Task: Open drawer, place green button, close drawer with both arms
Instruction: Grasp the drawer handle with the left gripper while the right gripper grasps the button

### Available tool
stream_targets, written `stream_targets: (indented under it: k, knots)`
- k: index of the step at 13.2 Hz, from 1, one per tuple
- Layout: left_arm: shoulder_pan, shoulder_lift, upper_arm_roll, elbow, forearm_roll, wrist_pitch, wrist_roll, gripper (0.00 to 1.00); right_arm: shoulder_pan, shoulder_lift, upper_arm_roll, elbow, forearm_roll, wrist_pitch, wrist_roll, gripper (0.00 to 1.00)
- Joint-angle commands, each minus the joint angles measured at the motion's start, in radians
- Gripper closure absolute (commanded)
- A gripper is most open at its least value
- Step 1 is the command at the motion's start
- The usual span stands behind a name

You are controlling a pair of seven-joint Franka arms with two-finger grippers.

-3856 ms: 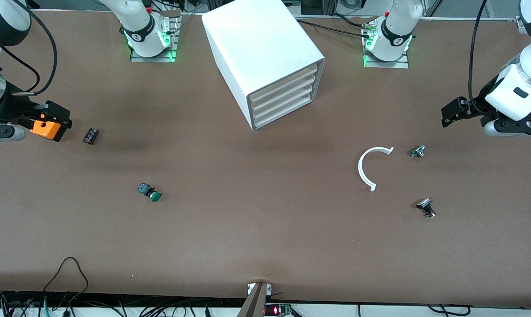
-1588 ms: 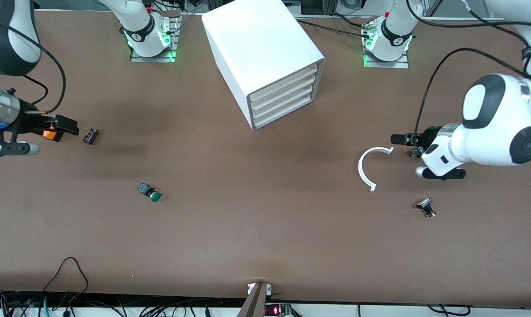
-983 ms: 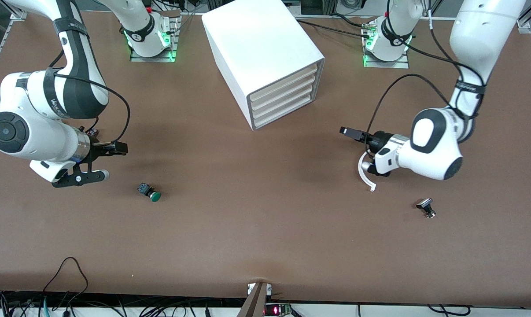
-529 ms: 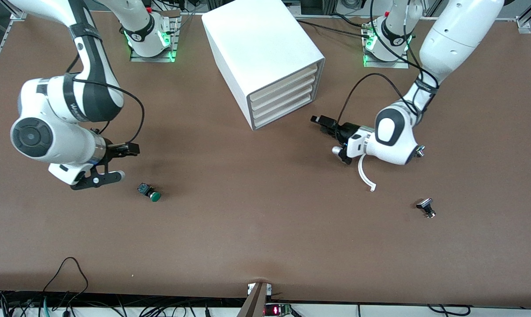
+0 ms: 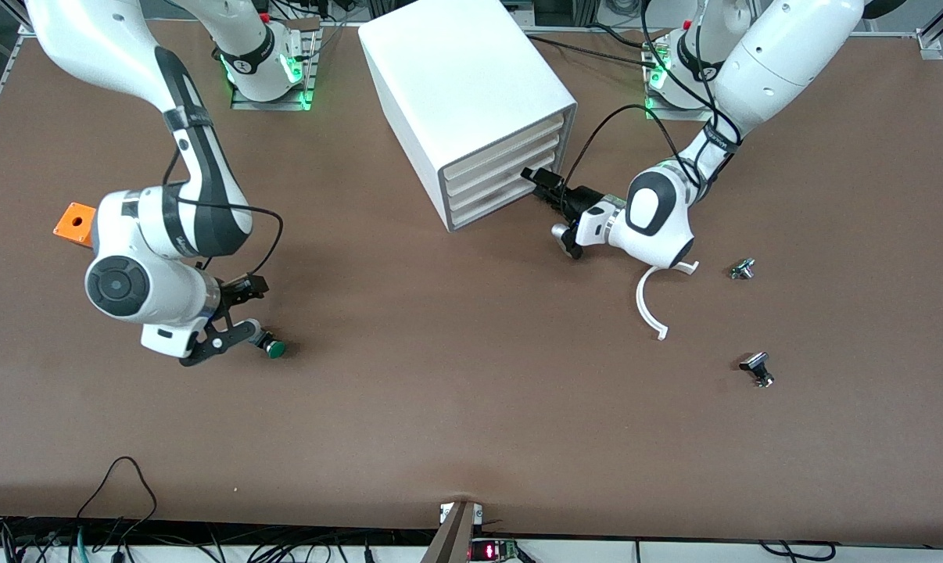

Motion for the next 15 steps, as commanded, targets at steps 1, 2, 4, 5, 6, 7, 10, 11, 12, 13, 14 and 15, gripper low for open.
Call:
stream_targets:
  k: [1, 2, 4, 5, 6, 7, 10, 11, 12, 13, 14, 15]
  knots:
    - [0.005, -0.010, -0.012, -0.037, -0.029, 0.008, 0.035, 0.32, -0.016, 0.019, 0.001, -0.039, 0.006, 0.102, -0.255, 0.00]
    - [0.003, -0.010, -0.014, -0.046, -0.029, 0.008, 0.035, 0.45, -0.025, 0.021, 0.001, -0.058, 0.005, 0.122, -0.277, 0.00]
    - [0.003, -0.005, -0.026, -0.047, -0.031, 0.010, 0.035, 0.63, -0.031, 0.040, 0.001, -0.078, 0.006, 0.200, -0.366, 0.00]
    - [0.003, 0.004, -0.027, -0.050, -0.032, 0.010, 0.035, 0.65, -0.045, 0.050, 0.001, -0.090, 0.009, 0.254, -0.400, 0.00]
    - [-0.001, 0.009, -0.028, -0.050, -0.032, 0.011, 0.035, 0.65, -0.054, 0.065, 0.003, -0.095, 0.014, 0.288, -0.411, 0.00]
    - [-0.006, 0.010, -0.028, -0.055, -0.032, 0.015, 0.035, 0.66, -0.056, 0.079, 0.003, -0.093, 0.022, 0.297, -0.437, 0.00]
    - [0.006, 0.003, -0.014, -0.047, -0.025, 0.033, 0.035, 0.93, -0.055, 0.112, 0.001, -0.085, 0.134, 0.328, -0.507, 0.00]
    - [0.023, 0.001, 0.014, -0.037, -0.026, 0.036, 0.033, 0.93, -0.055, 0.122, 0.003, -0.085, 0.135, 0.331, -0.507, 0.00]
    - [0.031, 0.002, 0.047, -0.011, -0.026, 0.038, 0.030, 0.94, -0.055, 0.128, 0.004, -0.085, 0.135, 0.332, -0.506, 0.00]
    - [0.031, 0.001, 0.087, 0.018, -0.023, 0.038, 0.029, 0.97, -0.053, 0.135, 0.004, -0.084, 0.135, 0.334, -0.507, 0.01]
    - [0.031, 0.001, 0.121, 0.054, -0.018, 0.038, 0.029, 0.98, -0.053, 0.142, 0.004, -0.084, 0.135, 0.335, -0.507, 0.02]
    - [0.031, 0.001, 0.149, 0.084, -0.015, 0.038, 0.027, 0.97, -0.053, 0.145, 0.004, -0.084, 0.135, 0.349, -0.512, 0.07]
